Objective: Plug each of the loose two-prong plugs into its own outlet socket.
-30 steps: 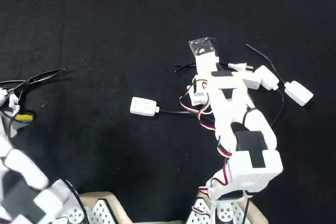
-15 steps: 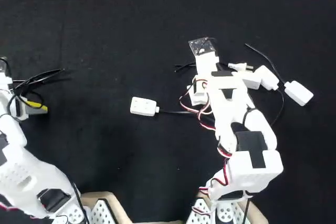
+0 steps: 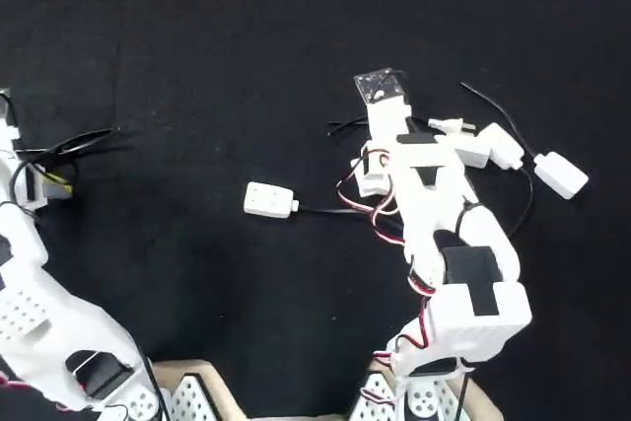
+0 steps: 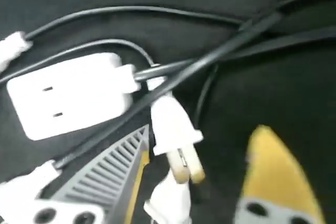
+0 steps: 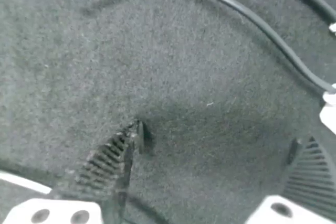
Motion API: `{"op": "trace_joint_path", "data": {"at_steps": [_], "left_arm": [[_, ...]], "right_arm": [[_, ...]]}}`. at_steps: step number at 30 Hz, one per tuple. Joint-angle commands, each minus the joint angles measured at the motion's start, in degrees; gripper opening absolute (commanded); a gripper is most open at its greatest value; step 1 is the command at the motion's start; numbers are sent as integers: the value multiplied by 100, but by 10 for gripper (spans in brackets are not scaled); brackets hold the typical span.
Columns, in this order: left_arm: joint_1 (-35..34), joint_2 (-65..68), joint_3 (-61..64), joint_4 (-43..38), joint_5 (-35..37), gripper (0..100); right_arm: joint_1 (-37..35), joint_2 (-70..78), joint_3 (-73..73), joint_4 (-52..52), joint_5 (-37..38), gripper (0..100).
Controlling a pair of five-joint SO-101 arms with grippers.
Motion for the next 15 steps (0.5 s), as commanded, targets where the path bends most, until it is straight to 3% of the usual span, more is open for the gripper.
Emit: {"op": "trace_joint_path", "data": {"at_steps": [1,15], "left_arm": [[4,-281,-189,466,-62,53],[22,-369,-180,888,-62,30]], "right_arm": [[44,-251,-22,-88,-53,431],[44,-251,-22,-88,-53,431]]}}
